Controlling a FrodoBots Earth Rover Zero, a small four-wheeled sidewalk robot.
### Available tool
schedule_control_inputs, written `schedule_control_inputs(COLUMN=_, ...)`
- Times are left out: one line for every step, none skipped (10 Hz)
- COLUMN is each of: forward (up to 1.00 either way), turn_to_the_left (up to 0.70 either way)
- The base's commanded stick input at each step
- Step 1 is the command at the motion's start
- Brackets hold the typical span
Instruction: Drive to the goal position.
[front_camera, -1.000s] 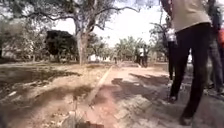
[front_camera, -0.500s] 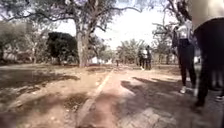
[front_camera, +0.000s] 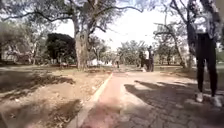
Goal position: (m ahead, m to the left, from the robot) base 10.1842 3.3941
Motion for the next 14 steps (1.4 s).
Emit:
schedule_control_inputs(forward=0.85, turn_to_the_left=0.00)
schedule_control_inputs(forward=0.85, turn_to_the_left=0.00)
schedule_control_inputs(forward=0.85, turn_to_the_left=0.00)
schedule_control_inputs(forward=0.85, turn_to_the_left=0.00)
schedule_control_inputs(forward=0.85, turn_to_the_left=0.00)
schedule_control_inputs(forward=0.85, turn_to_the_left=0.00)
schedule_control_inputs(forward=0.85, turn_to_the_left=0.00)
schedule_control_inputs(forward=0.85, turn_to_the_left=0.00)
schedule_control_inputs(forward=0.85, turn_to_the_left=0.00)
schedule_control_inputs(forward=0.85, turn_to_the_left=0.00)
schedule_control_inputs(forward=0.85, turn_to_the_left=0.00)
schedule_control_inputs(forward=0.85, turn_to_the_left=0.00)
schedule_control_inputs(forward=0.85, turn_to_the_left=0.00)
schedule_control_inputs(forward=0.85, turn_to_the_left=0.00)
